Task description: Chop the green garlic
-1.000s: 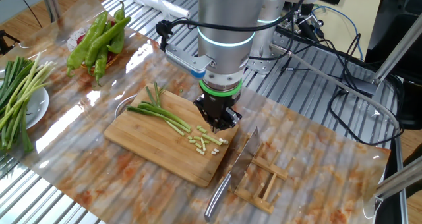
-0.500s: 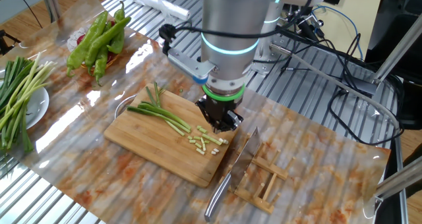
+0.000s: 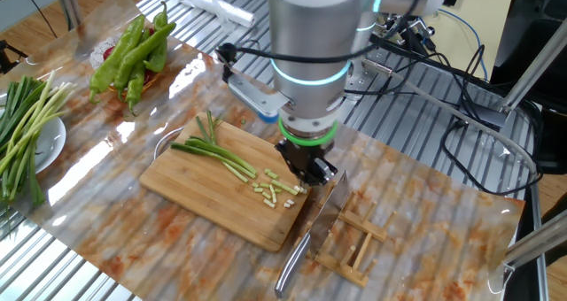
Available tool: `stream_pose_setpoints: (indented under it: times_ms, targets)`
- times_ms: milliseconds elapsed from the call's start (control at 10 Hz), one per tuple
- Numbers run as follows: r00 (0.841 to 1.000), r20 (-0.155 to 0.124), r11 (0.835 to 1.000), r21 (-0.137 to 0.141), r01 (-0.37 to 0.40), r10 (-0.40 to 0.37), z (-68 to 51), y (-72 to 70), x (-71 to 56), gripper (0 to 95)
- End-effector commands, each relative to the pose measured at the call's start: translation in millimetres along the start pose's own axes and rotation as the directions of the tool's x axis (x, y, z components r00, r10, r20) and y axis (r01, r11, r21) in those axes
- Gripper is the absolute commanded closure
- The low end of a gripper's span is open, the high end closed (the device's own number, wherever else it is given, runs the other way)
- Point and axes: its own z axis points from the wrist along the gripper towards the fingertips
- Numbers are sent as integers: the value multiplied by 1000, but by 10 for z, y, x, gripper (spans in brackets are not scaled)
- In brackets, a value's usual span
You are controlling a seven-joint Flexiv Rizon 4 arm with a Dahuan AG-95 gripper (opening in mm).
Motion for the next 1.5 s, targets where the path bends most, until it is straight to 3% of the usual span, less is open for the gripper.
stream_pose_setpoints:
  times_ms: [100, 300, 400, 600, 800, 1100, 1500]
  targets:
    - [1000, 0, 1000, -3, -2, 2, -20, 19, 21, 760]
    - [1000, -2, 1000, -7, -4, 4, -30, 35, 27, 760]
    - [1000, -8, 1000, -5, -9, 9, -19, 64, 29, 570]
    - [1000, -8, 1000, -5, -25, 25, -9, 152, 34, 570]
    - [999, -19, 999, -34, -32, 31, -1, 222, 60, 570]
    - [999, -25, 998, -52, -43, 42, 44, 301, 85, 570]
    - [999, -25, 997, -61, -41, 40, 150, 387, 73, 570]
